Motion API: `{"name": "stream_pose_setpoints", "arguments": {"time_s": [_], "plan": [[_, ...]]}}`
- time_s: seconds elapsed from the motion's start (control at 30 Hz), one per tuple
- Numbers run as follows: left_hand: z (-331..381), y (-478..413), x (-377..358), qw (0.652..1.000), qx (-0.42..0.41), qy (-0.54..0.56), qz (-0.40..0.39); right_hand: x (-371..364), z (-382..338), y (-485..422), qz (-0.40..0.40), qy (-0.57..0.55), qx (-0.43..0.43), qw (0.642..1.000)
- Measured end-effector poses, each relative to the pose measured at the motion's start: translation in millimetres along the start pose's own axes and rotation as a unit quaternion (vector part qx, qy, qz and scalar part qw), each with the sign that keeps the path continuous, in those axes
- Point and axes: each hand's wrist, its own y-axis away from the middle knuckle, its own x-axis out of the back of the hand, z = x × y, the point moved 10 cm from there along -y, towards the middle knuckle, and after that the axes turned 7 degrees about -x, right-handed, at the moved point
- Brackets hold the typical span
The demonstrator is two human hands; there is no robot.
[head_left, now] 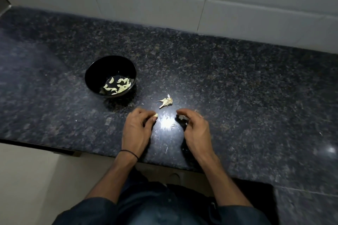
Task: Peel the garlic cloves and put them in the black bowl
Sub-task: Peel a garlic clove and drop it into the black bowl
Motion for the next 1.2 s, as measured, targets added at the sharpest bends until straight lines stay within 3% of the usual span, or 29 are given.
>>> {"name": "stream_pose_setpoints", "arguments": {"time_s": [0.3, 0.47, 0.57, 0.83, 1.03, 1.2], "plan": [[0, -2, 0, 1.000, -0.005, 0.006, 0.011, 24, -1, -2, 0.083, 0.002, 0.032, 0.996], [2, -2, 2, 1.000, -0.012, -0.003, 0.012, 34, 10, -9, 0.130, 0.125, 0.019, 0.983], [1, 0, 3, 1.000, -0.015, 0.001, 0.011, 18, 15, -8, 0.107, 0.204, 0.020, 0.973], [0, 17, 13, 1.000, -0.001, 0.013, 0.024, -42, -2, 27, -0.048, 0.225, 0.146, 0.962], [-1, 35, 9, 1.000, -0.009, -0.003, 0.016, -6, 2, -2, 0.020, 0.173, 0.115, 0.978], [4, 39, 5, 0.999, -0.009, -0.046, 0.017, -28, 2, -9, -0.048, 0.221, 0.144, 0.963]]}}
